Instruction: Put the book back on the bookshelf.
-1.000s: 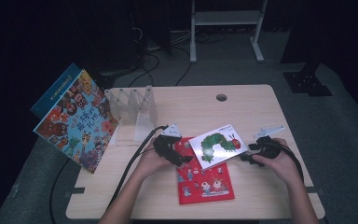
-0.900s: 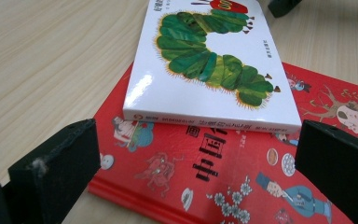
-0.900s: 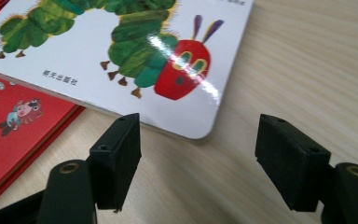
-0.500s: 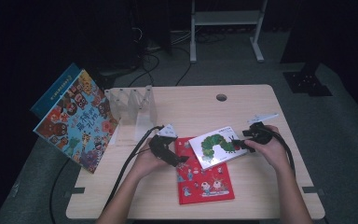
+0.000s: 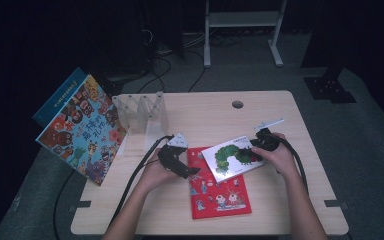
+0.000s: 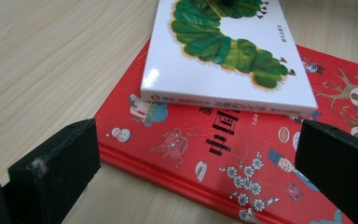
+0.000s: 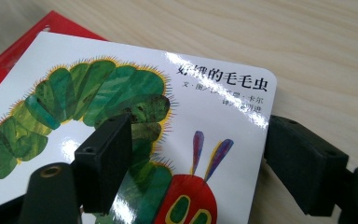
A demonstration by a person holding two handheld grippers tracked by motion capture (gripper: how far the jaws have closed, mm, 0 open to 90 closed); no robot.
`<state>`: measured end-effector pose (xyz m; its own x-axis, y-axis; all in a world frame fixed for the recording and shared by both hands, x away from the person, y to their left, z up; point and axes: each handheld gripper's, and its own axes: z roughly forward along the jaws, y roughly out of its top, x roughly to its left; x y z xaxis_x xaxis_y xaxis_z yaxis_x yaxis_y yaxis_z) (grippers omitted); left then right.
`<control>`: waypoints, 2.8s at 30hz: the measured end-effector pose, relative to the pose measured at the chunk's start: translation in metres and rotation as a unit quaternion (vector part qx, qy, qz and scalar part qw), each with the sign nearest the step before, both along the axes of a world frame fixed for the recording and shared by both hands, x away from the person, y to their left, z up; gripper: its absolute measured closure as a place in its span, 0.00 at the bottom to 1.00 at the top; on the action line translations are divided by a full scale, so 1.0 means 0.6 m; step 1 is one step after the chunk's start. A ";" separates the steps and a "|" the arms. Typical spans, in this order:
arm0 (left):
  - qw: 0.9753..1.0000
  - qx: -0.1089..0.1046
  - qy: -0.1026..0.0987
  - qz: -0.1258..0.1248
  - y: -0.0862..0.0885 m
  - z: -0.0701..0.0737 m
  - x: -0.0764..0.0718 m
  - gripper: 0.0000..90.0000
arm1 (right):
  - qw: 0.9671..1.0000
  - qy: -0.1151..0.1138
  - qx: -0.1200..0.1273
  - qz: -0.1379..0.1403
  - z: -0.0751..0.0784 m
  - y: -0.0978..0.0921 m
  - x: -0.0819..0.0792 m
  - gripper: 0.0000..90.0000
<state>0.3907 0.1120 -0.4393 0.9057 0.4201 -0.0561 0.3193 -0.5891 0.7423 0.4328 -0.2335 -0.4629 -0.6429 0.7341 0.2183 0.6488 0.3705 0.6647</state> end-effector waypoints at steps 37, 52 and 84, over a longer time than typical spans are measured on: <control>0.999 0.021 0.030 0.026 0.047 -0.018 -0.008 0.00 | 0.994 -0.074 -0.026 0.079 0.034 0.142 -0.077 0.35; 0.998 0.025 0.048 0.024 0.043 -0.030 -0.011 0.00 | 0.993 -0.076 -0.032 0.081 0.010 0.099 -0.200 0.38; 0.992 0.009 0.123 -0.030 0.011 -0.049 -0.018 0.00 | 0.993 -0.068 -0.039 0.088 -0.004 0.125 -0.216 1.00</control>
<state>0.3799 0.1187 -0.4685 0.8889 0.3686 -0.2721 0.4536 -0.6247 0.6356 0.3034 -0.1586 -0.4650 -0.7822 0.6193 0.0677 0.4756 0.5234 0.7070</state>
